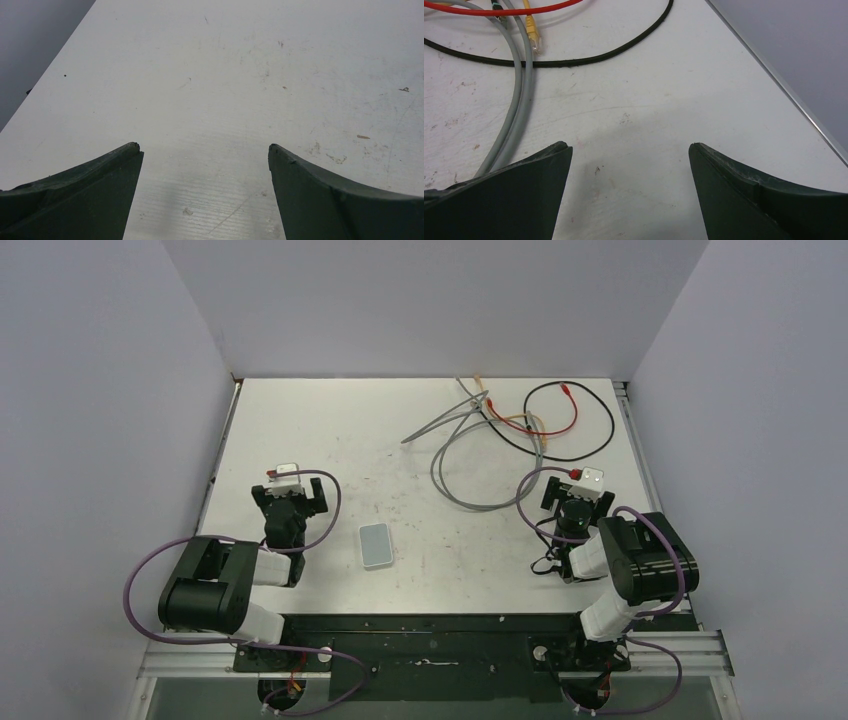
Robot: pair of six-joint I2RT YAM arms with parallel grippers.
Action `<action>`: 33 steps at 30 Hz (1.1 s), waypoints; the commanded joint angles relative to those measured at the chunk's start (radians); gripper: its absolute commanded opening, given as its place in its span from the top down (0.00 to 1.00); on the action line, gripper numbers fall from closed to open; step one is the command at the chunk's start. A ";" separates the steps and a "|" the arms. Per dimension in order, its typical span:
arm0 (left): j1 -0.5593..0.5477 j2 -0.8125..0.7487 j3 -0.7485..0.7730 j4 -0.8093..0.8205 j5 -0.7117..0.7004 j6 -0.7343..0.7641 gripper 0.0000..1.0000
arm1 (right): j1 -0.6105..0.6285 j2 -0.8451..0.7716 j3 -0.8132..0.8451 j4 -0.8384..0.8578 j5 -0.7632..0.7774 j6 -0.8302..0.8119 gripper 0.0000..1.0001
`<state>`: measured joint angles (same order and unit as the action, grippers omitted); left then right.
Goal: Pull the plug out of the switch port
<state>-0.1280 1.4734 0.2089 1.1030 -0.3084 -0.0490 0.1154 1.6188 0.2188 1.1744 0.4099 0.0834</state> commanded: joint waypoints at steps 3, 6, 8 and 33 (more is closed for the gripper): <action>0.008 -0.003 0.024 0.043 -0.008 -0.017 0.04 | -0.002 -0.006 0.014 0.074 -0.012 0.013 0.10; 0.007 -0.003 0.025 0.044 -0.007 -0.017 0.04 | -0.002 -0.006 0.014 0.073 -0.014 0.013 0.10; 0.007 -0.003 0.026 0.044 -0.008 -0.017 0.04 | -0.003 -0.005 0.014 0.073 -0.013 0.013 0.10; 0.009 0.000 0.033 0.028 -0.003 -0.018 0.04 | -0.003 -0.006 0.014 0.073 -0.012 0.013 0.10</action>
<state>-0.1280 1.4734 0.2089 1.1027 -0.3107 -0.0494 0.1154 1.6188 0.2188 1.1744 0.4099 0.0834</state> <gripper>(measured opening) 0.963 0.898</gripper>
